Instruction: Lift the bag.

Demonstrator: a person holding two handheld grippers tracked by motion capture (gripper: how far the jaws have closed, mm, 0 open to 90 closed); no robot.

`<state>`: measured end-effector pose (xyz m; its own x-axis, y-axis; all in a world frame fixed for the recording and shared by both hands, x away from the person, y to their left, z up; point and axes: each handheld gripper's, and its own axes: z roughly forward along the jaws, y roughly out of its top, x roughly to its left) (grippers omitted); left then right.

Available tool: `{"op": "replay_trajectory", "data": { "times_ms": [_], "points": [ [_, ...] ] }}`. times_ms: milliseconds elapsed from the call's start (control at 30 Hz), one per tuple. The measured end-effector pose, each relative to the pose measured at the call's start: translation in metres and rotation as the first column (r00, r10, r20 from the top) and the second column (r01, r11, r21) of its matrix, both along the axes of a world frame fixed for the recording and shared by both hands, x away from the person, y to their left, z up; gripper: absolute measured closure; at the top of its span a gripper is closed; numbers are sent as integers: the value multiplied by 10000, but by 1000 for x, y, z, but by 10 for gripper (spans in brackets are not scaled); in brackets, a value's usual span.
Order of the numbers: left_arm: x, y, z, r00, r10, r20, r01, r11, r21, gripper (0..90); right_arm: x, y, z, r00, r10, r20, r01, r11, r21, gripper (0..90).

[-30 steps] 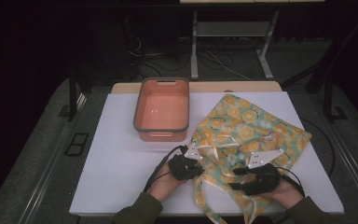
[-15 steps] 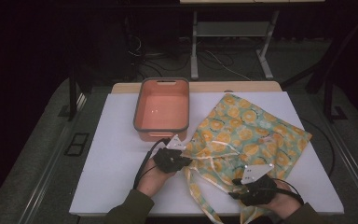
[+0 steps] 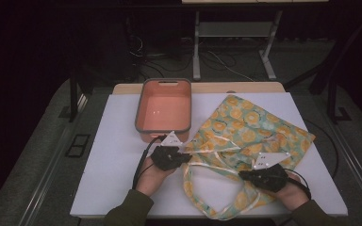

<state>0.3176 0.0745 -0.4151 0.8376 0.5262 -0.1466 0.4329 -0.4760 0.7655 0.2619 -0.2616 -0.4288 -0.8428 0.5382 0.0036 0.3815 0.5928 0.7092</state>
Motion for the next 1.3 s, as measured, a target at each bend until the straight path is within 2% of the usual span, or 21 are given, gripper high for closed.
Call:
{"op": "replay_trajectory", "data": {
  "times_ms": [200,433,600,700,900,1000,1067,1133,1200,1300],
  "points": [
    [6,2,13,9994,201,276,-177,9961,-869,894,18,-12,14,9970,-556,532,508,9949,873,885],
    [5,0,29,9968,170,777,-63,9907,-1356,894,31,-23,27,9914,-980,872,833,9838,1586,887],
    [6,4,39,9940,225,1067,-37,9848,-1736,894,38,-26,38,9865,-1144,1174,896,9760,1985,888],
    [3,8,48,9912,275,1293,-10,9796,-2007,894,39,-28,47,9843,-1201,1295,863,9667,2407,889],
    [-6,13,70,9826,292,1834,168,9696,-2442,895,34,-27,69,9767,-1095,1848,493,9517,3032,890],
    [-9,17,79,9794,306,1998,275,9591,-2817,895,28,-26,82,9728,-961,2110,179,9384,3450,890],
    [-11,19,86,9767,340,2118,340,9504,-3092,895,24,-28,93,9680,-866,2356,-102,9243,3816,890],
    [-12,22,93,9741,352,2233,409,9441,-3270,894,22,-30,104,9624,-882,2571,-236,9152,4023,890],
    [-10,23,97,9720,441,2306,385,9389,-3421,894,23,-32,111,9563,-987,2752,-238,9119,4098,889],
    [-1,20,98,9712,606,2305,204,9424,-3338,894,32,-34,113,9520,-1245,2797,-2,9133,4072,890]
  ]
}}
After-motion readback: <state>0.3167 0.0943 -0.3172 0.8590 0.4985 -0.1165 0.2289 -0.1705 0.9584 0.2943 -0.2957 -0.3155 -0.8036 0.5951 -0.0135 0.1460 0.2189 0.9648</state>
